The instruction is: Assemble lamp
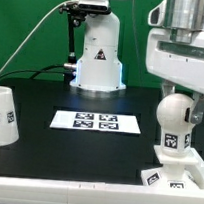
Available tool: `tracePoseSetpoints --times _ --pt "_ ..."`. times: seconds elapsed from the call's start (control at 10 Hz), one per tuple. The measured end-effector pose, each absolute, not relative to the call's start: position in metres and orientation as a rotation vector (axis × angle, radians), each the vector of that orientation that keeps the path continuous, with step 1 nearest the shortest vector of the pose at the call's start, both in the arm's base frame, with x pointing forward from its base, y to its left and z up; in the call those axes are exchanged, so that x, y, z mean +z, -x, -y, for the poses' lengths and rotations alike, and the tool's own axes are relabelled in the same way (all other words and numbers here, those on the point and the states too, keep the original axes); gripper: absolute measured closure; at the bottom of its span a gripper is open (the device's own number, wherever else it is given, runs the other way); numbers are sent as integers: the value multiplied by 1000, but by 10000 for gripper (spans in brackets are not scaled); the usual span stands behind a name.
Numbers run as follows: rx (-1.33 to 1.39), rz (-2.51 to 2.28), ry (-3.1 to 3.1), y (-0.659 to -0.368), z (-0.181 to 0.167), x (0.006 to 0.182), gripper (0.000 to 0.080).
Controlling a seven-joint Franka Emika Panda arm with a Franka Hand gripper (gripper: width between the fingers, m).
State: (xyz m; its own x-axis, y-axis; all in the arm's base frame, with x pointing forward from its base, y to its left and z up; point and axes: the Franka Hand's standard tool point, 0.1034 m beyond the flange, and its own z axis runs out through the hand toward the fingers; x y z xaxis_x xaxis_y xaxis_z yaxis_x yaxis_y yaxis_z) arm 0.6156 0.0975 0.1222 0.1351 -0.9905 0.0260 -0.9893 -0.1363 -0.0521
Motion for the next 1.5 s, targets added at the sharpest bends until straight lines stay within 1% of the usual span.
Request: tracePoseSetpoints --times 0.1,0.3,0.4,0.5,0.6,0.7,1.1,1.4,1.5 --pt "-59 -2223 2149 -616 -103 122 229" --pt "-55 -2222 2141 -616 -103 122 229" --pt "-55 -2213 2152 -615 -103 122 165" --pt "-64 -2095 2274 -616 -101 122 165" --pt "-64 -1884 2461 -615 -98 123 113" --pt "-58 -1708 2602 -613 -98 123 102" --pt "-67 -1311 2834 -613 -96 122 101" --pt "-78 -707 3072 -613 -94 122 101" --pt "-96 -647 3072 -614 -96 122 101"
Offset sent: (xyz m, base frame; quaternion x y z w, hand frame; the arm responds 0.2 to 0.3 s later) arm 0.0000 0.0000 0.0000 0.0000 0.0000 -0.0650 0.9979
